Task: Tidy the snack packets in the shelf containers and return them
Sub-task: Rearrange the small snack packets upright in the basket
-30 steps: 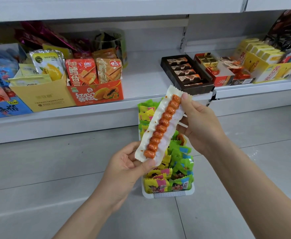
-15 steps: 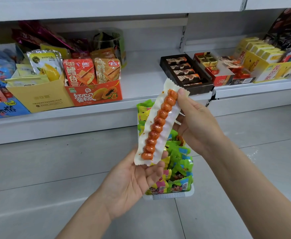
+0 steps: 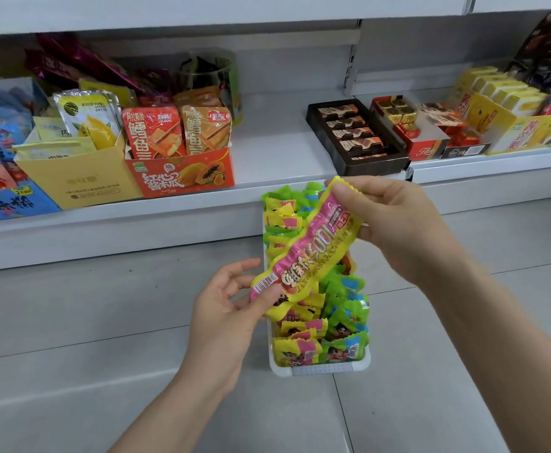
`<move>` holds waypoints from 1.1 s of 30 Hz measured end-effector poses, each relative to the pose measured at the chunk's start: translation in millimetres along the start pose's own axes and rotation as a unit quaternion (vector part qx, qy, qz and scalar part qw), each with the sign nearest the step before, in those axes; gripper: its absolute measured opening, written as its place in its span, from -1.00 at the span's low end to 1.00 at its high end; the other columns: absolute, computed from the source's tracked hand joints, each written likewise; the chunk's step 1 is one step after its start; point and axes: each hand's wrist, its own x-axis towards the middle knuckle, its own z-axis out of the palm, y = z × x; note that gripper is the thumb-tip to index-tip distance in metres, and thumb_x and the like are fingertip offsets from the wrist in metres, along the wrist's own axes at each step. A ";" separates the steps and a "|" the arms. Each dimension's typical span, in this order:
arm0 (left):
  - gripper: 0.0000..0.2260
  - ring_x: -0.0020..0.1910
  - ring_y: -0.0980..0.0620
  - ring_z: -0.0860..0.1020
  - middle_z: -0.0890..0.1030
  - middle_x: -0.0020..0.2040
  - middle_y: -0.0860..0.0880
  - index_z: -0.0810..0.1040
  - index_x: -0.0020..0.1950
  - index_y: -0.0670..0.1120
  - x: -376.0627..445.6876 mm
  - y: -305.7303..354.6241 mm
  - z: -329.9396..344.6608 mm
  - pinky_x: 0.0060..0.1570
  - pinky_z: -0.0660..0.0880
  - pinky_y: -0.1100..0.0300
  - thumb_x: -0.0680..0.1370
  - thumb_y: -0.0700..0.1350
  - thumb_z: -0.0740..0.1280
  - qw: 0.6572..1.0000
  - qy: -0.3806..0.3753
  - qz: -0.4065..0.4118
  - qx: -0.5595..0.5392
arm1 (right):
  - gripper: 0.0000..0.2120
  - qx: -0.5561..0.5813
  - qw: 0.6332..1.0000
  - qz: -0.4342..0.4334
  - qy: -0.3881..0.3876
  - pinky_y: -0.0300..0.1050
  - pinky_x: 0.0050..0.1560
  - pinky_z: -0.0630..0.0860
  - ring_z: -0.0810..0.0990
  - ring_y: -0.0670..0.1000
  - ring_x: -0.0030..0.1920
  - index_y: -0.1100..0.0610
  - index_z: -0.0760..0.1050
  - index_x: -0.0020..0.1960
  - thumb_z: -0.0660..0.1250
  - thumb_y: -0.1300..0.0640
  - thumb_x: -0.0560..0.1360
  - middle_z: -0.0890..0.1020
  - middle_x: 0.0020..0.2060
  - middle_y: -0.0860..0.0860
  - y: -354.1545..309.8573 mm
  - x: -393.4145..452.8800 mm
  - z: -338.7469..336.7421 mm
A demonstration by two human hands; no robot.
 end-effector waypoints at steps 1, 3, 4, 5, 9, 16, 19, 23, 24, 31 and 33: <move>-0.68 -0.18 0.05 0.71 0.72 -0.11 0.01 0.61 0.07 -0.06 0.3 0.1 -2.0 -0.35 0.56 0.29 0.33 -0.17 0.49 1.000 -0.002 0.008 0.006 | -0.88 -0.061 0.998 -0.023 -0.008 -0.16 -0.16 0.67 0.69 -0.02 -0.22 0.11 0.68 0.02 0.38 0.14 0.55 0.74 -0.22 0.03 -1.8 -0.2 -5.6; -0.82 -0.21 0.05 0.70 0.72 -0.13 0.00 0.63 -0.01 -0.07 2.8 0.8 -6.3 -0.37 0.56 0.27 0.41 -0.22 0.46 1.000 -0.001 0.025 0.008 | -0.90 -0.184 0.980 -0.060 -0.052 -0.25 -0.17 0.65 0.73 -0.07 -0.19 0.07 0.69 -0.02 0.40 0.12 0.53 0.75 -0.24 -0.02 -6.8 -1.3 -14.9; -0.84 -0.22 0.05 0.70 0.71 -0.15 0.00 0.63 -0.02 -0.07 5.2 1.4 -7.9 -0.37 0.56 0.26 0.43 -0.24 0.45 0.999 0.003 0.035 0.004 | -0.91 -0.211 0.973 -0.065 -0.075 -0.27 -0.16 0.64 0.73 -0.08 -0.17 0.05 0.69 -0.02 0.42 0.11 0.52 0.75 -0.24 -0.05 -9.2 -1.7 -18.4; -0.84 -0.24 0.05 0.70 0.71 -0.17 -0.01 0.63 -0.02 -0.07 8.0 3.0 -8.8 -0.39 0.56 0.26 0.44 -0.25 0.45 0.999 0.008 0.045 -0.001 | -0.90 -0.208 0.972 -0.065 -0.090 -0.29 -0.15 0.63 0.73 -0.09 -0.16 0.04 0.68 -0.01 0.43 0.12 0.50 0.75 -0.22 -0.06 -11.8 -2.0 -20.5; -0.75 -0.26 0.06 0.70 0.67 -0.26 0.04 0.59 0.02 -0.05 17.9 7.1 -5.7 -0.43 0.53 0.29 0.36 -0.16 0.49 0.997 0.020 0.080 0.000 | -0.89 -0.191 0.975 -0.083 -0.073 -0.24 -0.14 0.65 0.74 -0.08 -0.16 0.04 0.68 0.00 0.44 0.16 0.50 0.75 -0.21 -0.07 -15.5 -1.6 -23.1; -0.69 0.01 0.29 0.60 0.65 -0.06 0.23 0.52 0.12 0.21 26.0 -10.6 -12.3 -0.03 0.49 0.41 0.40 0.19 0.39 0.963 -0.010 0.120 0.239 | -0.83 -0.217 0.944 -0.247 0.027 -0.27 -0.22 0.65 0.73 -0.12 -0.23 -0.12 0.64 -0.03 0.46 0.15 0.48 0.72 -0.19 -0.22 -32.3 -15.4 -34.2; -0.44 0.17 0.48 0.43 0.51 0.15 0.36 0.48 0.31 0.19 14.6 -20.4 -12.4 0.10 0.34 0.56 0.39 0.42 0.22 0.905 -0.095 0.141 0.389 | -0.83 -0.212 0.938 -0.269 0.058 -0.26 -0.22 0.65 0.73 -0.13 -0.19 -0.11 0.62 0.01 0.45 0.13 0.48 0.72 -0.15 -0.17 -34.9 -19.7 -41.5; -0.42 0.18 0.39 0.48 0.55 0.18 0.28 0.47 0.35 0.17 12.5 -23.0 -9.1 0.15 0.41 0.50 0.41 0.41 0.26 0.904 -0.151 0.113 0.384 | -0.83 -0.182 0.951 -0.243 0.050 -0.26 -0.21 0.65 0.73 -0.12 -0.18 -0.06 0.63 0.01 0.43 0.19 0.50 0.72 -0.17 -0.23 -25.8 -24.1 -38.7; -0.45 0.16 0.35 0.52 0.57 0.15 0.26 0.48 0.33 0.17 13.7 -22.1 -9.3 0.15 0.46 0.44 0.41 0.37 0.29 0.912 -0.156 0.096 0.367 | -0.83 -0.183 0.953 -0.238 0.044 -0.24 -0.21 0.66 0.73 -0.10 -0.19 -0.06 0.64 0.01 0.43 0.19 0.50 0.72 -0.17 -0.22 -23.3 -25.0 -37.4; -0.66 0.18 0.28 0.49 0.51 0.13 0.20 0.57 0.20 0.12 10.7 -25.9 -18.4 0.22 0.44 0.23 0.50 0.23 0.40 0.879 -0.196 0.117 0.418 | -0.78 -0.239 0.950 -0.198 -0.003 -0.21 -0.22 0.65 0.72 -0.09 -0.33 -0.26 0.64 -0.11 0.47 0.10 0.44 0.72 -0.29 -0.19 -3.4 -28.5 -28.1; -0.66 0.14 0.24 0.52 0.52 0.08 0.16 0.60 0.15 0.13 7.5 -26.8 -19.2 0.17 0.45 0.22 0.48 0.27 0.37 0.881 -0.186 0.133 0.415 | -0.85 -0.287 0.942 -0.176 -0.009 -0.33 -0.26 0.59 0.69 -0.15 -0.38 -0.21 0.67 -0.08 0.48 0.03 0.42 0.71 -0.34 -0.16 5.9 -27.7 -27.7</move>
